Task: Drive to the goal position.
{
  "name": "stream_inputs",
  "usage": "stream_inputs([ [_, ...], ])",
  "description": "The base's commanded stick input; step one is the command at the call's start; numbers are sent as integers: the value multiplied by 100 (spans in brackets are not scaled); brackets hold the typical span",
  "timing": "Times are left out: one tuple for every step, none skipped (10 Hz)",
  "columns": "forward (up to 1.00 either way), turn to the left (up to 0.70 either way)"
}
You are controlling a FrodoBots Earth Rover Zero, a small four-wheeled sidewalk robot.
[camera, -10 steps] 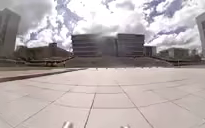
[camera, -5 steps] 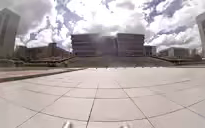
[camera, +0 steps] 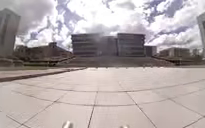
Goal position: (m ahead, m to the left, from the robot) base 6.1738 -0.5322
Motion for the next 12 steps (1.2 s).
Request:
stream_inputs([
  [70,0],
  [70,0],
  [70,0],
  [70,0],
  [70,-3],
  [70,0],
  [70,0],
  [70,0],
  [70,0],
  [70,0],
  [70,0],
  [70,0],
])
